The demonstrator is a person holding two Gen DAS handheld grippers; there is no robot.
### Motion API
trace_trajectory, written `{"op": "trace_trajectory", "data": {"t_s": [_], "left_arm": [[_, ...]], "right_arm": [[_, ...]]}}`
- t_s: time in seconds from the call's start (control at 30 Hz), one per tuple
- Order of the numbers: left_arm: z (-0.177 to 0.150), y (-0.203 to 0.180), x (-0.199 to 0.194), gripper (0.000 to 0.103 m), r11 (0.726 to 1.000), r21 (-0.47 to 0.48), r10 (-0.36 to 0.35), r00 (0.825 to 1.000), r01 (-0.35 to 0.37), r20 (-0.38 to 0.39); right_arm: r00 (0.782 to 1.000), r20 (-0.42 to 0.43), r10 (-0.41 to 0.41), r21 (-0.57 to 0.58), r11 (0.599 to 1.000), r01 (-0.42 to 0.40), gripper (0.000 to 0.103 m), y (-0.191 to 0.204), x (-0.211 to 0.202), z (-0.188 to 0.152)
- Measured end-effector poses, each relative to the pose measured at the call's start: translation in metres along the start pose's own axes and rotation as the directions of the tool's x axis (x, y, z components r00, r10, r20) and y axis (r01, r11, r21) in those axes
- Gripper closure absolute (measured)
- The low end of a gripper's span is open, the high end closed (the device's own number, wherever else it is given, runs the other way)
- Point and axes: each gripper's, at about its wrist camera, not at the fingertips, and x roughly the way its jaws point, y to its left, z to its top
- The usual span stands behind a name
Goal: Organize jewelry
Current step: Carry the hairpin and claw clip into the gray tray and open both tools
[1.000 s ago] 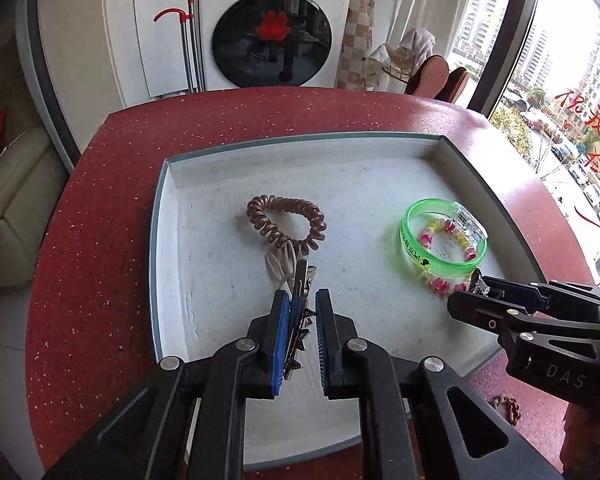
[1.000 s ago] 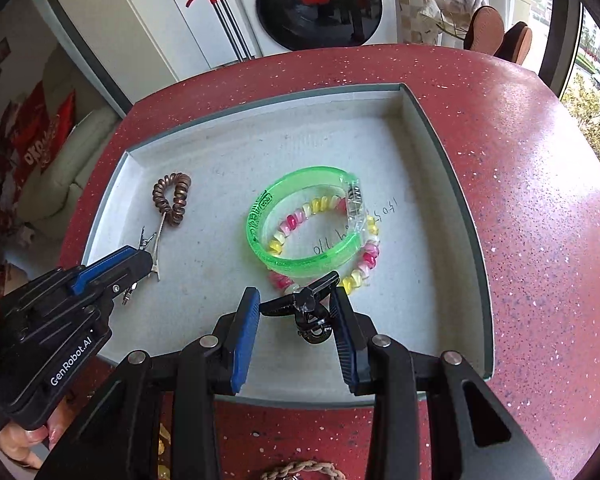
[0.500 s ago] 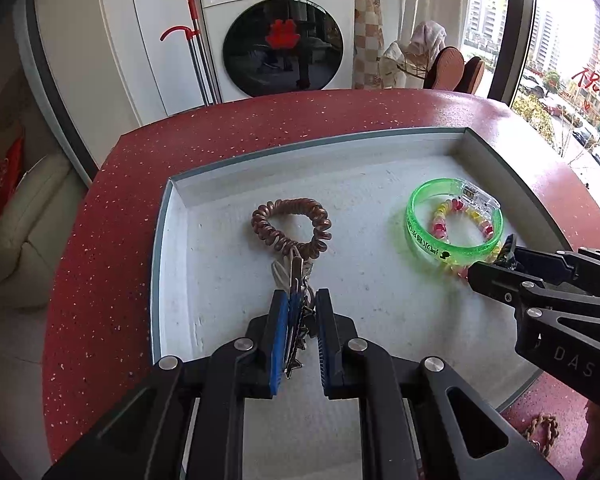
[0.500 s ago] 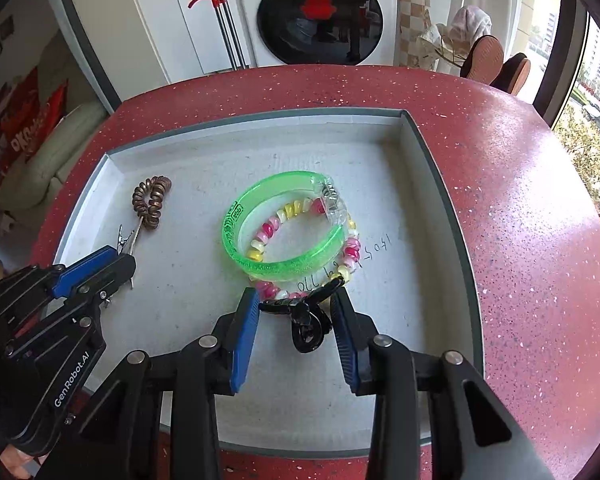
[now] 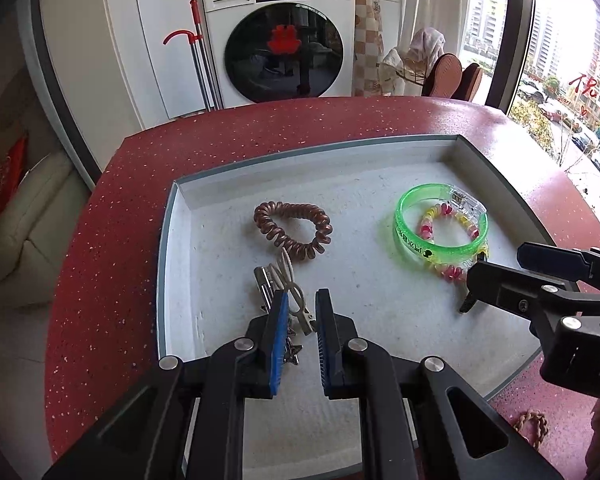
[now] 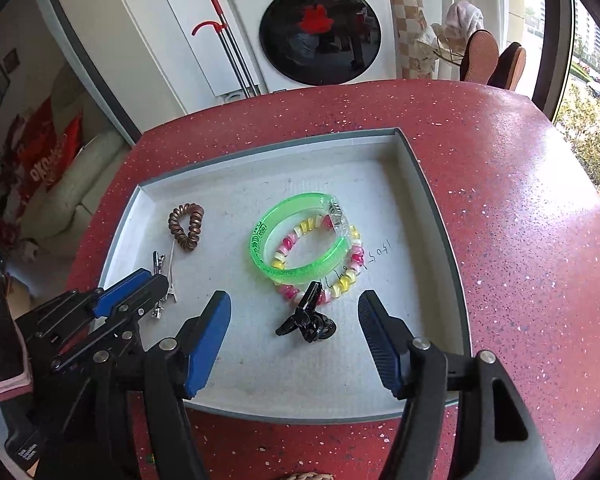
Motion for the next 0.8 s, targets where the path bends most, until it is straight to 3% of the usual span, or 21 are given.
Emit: {"op": "trace_trajectory", "data": {"t_s": [0.47, 0.5, 0.53, 0.57, 0.63, 0.8], "left_arm": [[0.002, 0.007, -0.018, 0.071, 0.999, -0.036, -0.03, 0.999, 0.031, 0.039], [0.001, 0.007, -0.019, 0.063, 0.999, -0.039, -0.029, 0.999, 0.03, 0.041], [0.0, 0.008, -0.021, 0.019, 0.999, -0.045, -0.024, 0.999, 0.026, 0.043], [-0.001, 0.012, -0.025, 0.0, 0.998, -0.056, -0.009, 0.998, 0.013, 0.06], [-0.004, 0.014, -0.036, 0.0, 0.998, -0.063, 0.016, 0.993, -0.009, 0.118], [-0.01, 0.017, -0.053, 0.0, 0.998, -0.059, 0.018, 0.992, -0.011, 0.123]], "right_arm": [[0.999, 0.036, 0.028, 0.034, 0.999, -0.029, 0.031, -0.002, -0.029, -0.018], [0.999, 0.037, 0.028, 0.033, 0.999, -0.029, 0.031, -0.002, -0.031, -0.019], [0.999, 0.038, 0.029, 0.033, 0.999, -0.03, 0.031, -0.001, -0.033, -0.021], [0.999, 0.039, 0.03, 0.034, 0.999, -0.031, 0.03, -0.001, -0.035, -0.022], [0.999, 0.043, 0.031, 0.035, 0.999, -0.032, 0.028, -0.001, -0.038, -0.025], [0.998, 0.06, 0.035, 0.029, 0.999, -0.036, 0.021, 0.002, -0.05, -0.034]]}}
